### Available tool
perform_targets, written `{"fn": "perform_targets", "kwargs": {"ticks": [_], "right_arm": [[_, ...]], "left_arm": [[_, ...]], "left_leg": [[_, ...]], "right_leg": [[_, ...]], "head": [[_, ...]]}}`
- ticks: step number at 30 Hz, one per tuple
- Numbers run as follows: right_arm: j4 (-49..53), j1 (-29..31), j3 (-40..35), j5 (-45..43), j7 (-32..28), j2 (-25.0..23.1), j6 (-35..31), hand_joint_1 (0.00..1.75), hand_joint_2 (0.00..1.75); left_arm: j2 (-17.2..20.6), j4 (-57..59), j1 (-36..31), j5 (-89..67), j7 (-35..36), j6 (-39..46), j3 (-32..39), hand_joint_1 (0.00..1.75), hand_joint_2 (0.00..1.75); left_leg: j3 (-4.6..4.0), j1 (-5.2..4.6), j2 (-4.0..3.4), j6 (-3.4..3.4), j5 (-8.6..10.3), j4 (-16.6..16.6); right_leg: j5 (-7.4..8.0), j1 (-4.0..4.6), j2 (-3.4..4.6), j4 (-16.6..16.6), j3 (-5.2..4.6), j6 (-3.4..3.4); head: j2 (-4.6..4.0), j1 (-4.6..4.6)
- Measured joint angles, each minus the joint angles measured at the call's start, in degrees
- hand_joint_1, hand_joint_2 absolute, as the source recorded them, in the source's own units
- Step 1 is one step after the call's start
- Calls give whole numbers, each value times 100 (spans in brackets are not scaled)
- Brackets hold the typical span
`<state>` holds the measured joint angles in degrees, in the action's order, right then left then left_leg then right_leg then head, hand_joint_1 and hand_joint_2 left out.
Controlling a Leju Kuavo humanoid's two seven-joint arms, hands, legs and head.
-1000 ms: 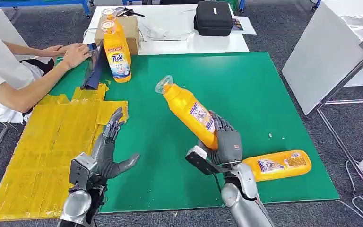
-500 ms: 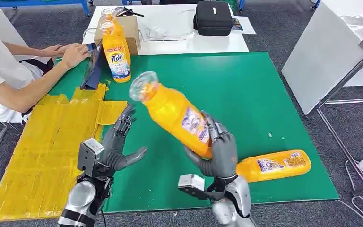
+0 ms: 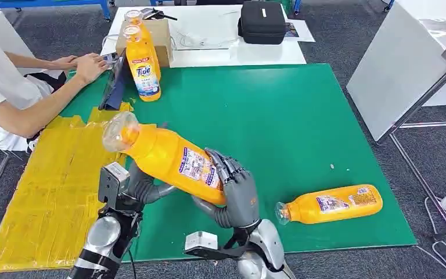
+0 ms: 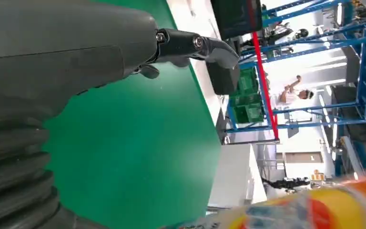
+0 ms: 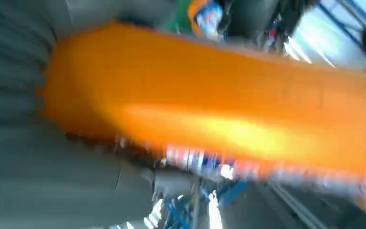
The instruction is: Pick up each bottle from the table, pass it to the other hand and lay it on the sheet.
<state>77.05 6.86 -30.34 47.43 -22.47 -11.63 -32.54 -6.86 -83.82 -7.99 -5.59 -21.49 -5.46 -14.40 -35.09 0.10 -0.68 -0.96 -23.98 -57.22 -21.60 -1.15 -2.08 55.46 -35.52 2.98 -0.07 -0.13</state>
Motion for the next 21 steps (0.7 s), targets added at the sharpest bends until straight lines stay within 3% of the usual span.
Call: {"fn": "perform_targets", "kwargs": {"ticks": [13, 21], "right_arm": [[-1080, 379, -57, -534, -94, -90, 98, 175, 175], [-1036, 313, 199, -619, -160, -22, 68, 175, 175]], "left_arm": [[190, 0, 37, 256, -168, -236, -15, 0, 175], [203, -4, 39, 315, -230, -260, -15, 0, 175]], "left_leg": [[-3, 0, -1, 0, 0, -1], [-4, -1, -2, 0, 0, -1]], "right_leg": [[1, -1, 1, 1, -2, 0], [1, -1, 1, 0, -4, 0]], "head": [[0, 2], [0, 0]]}}
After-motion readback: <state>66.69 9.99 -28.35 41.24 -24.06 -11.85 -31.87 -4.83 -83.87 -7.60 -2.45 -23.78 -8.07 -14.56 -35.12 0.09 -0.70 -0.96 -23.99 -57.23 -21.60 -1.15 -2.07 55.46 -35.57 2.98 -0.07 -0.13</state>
